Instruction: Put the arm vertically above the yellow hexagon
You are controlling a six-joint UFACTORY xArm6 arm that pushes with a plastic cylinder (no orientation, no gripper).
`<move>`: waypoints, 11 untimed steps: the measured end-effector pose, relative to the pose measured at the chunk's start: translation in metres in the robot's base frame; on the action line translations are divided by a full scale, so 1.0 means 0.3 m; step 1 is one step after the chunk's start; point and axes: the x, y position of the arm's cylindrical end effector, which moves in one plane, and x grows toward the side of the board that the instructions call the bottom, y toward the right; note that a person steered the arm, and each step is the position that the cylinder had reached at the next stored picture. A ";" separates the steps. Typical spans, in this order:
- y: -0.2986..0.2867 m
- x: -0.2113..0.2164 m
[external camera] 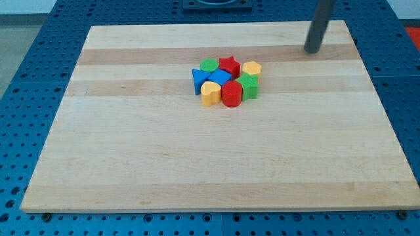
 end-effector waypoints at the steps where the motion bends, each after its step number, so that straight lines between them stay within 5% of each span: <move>1: -0.111 0.000; 11: -0.485 0.151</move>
